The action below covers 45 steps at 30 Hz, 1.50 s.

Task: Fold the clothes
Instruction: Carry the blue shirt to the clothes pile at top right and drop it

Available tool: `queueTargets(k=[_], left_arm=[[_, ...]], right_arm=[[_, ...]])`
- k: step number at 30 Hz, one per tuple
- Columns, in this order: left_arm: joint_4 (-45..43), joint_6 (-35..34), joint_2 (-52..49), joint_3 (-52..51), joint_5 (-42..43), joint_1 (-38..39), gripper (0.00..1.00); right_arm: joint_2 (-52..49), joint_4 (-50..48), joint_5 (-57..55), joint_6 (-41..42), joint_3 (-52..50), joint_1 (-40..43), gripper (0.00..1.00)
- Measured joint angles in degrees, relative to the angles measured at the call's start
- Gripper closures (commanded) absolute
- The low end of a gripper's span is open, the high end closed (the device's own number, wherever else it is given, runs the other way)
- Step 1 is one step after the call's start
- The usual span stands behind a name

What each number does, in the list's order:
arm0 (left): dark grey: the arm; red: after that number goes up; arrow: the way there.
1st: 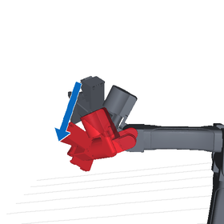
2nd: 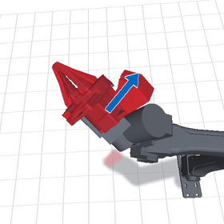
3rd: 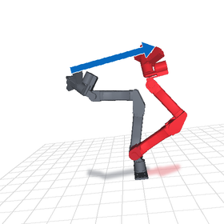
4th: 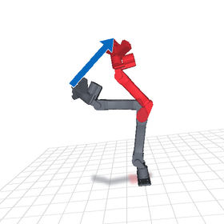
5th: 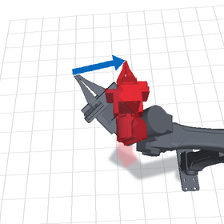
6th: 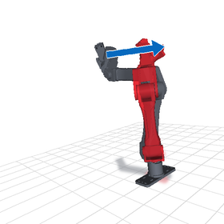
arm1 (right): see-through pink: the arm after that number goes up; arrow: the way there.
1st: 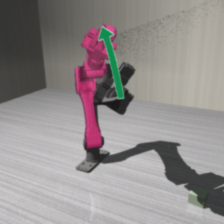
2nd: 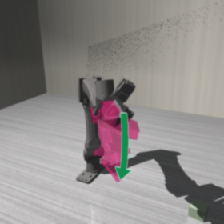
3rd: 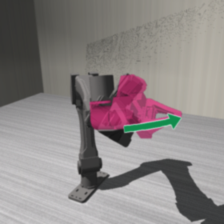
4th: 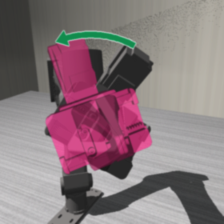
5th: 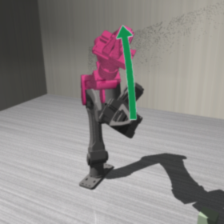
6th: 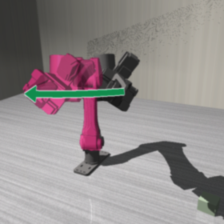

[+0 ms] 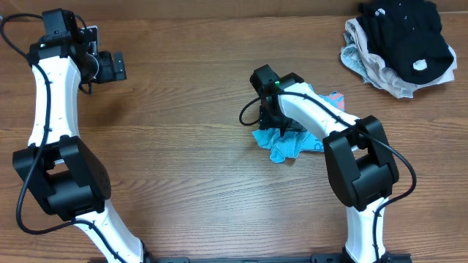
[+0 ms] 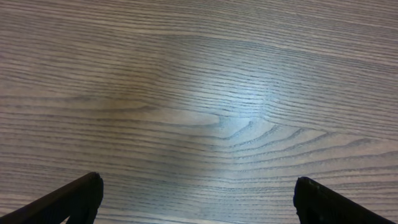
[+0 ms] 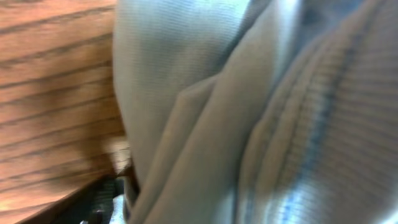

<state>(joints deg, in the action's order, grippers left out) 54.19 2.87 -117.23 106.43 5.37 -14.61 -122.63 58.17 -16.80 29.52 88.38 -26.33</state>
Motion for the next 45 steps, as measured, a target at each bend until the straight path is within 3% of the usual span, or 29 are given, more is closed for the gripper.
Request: queueTargets(k=[1,3,5,10,15,28,37,45], left_arm=[[0.0,0.0,0.0,0.0,0.0,0.1,0.0],[0.0,0.0,0.0,0.0,0.0,0.3,0.0],[0.0,0.0,0.0,0.0,0.0,0.4,0.0],[0.2,0.0,-0.1,0.0,0.0,0.7,0.0],[0.6,0.0,-1.4,0.0,0.0,0.7,0.0],[0.9,0.0,-4.7,0.0,0.0,0.8,0.0],[0.9,0.0,-4.7,0.0,0.0,0.8,0.0],[0.9,0.0,-4.7,0.0,0.0,0.8,0.0]], right_arm=[[0.2,-0.2,-0.5,0.0,-0.6,0.2,0.48],[0.5,-0.2,-1.4,0.2,-1.5,0.7,0.81],[0.7,0.0,-2.7,0.2,-1.9,1.1,0.96],[1.1,1.1,-2.9,0.1,-1.7,1.2,0.96],[1.0,8.9,-2.4,0.0,1.9,2.9,0.96],[6.5,24.8,0.8,-10.9,39.1,18.5,0.96],[8.9,18.6,2.2,-17.5,51.5,30.7,0.96],[8.6,4.2,2.8,-33.7,51.5,35.8,0.96]])
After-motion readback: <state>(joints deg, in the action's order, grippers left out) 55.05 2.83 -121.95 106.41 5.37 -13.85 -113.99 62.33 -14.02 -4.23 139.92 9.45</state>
